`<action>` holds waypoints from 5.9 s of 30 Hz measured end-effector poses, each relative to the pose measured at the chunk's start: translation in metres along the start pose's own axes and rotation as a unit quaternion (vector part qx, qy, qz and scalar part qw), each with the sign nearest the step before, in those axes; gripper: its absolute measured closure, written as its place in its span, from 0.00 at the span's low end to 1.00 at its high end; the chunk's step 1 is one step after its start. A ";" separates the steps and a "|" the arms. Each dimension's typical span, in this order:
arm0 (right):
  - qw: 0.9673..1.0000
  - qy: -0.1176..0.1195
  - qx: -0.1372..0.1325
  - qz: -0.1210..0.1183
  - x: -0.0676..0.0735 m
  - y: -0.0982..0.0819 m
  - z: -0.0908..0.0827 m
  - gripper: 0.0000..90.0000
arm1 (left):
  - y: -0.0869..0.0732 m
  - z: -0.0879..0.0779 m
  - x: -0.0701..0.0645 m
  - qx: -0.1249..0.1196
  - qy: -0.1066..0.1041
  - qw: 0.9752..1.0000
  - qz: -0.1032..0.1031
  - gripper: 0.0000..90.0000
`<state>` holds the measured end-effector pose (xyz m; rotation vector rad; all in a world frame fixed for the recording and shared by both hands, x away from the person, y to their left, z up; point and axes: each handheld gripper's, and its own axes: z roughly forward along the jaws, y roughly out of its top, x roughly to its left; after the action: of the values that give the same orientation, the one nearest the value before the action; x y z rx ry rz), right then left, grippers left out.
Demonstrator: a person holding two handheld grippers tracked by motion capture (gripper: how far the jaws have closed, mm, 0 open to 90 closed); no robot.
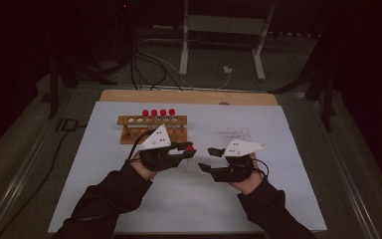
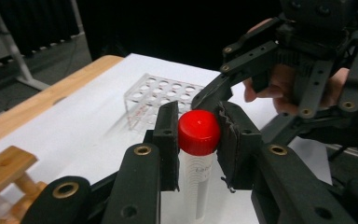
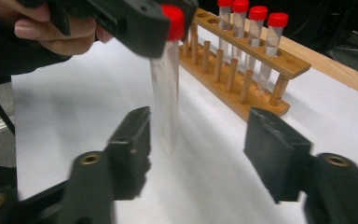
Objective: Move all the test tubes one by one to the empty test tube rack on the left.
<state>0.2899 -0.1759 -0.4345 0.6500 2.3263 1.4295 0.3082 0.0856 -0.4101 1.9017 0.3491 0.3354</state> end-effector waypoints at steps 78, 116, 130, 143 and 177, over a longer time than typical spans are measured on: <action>0.998 -0.035 -0.044 0.040 -0.011 -0.007 -0.025 0.00 | -0.032 -0.054 0.147 -0.030 0.315 0.945 -0.082 0.80; 0.998 -0.033 -0.044 0.039 -0.012 -0.006 -0.026 0.00 | -0.068 -0.031 0.144 0.022 0.323 0.937 -0.131 0.60; 0.998 -0.039 -0.043 0.039 -0.011 -0.007 -0.028 0.00 | -0.044 -0.058 0.121 0.017 0.246 0.957 -0.151 0.01; 0.997 -0.043 -0.046 0.043 -0.009 -0.010 -0.034 0.00 | -0.032 -0.067 0.078 0.017 0.180 0.976 -0.117 0.01; 0.997 -0.042 -0.047 0.036 -0.005 -0.015 -0.032 0.00 | -0.113 -0.063 0.000 0.041 0.079 0.992 -0.091 0.01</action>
<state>0.2754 -0.2084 -0.4340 0.7598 2.1769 1.5027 0.2748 0.1775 -0.4946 1.9113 0.6458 0.3551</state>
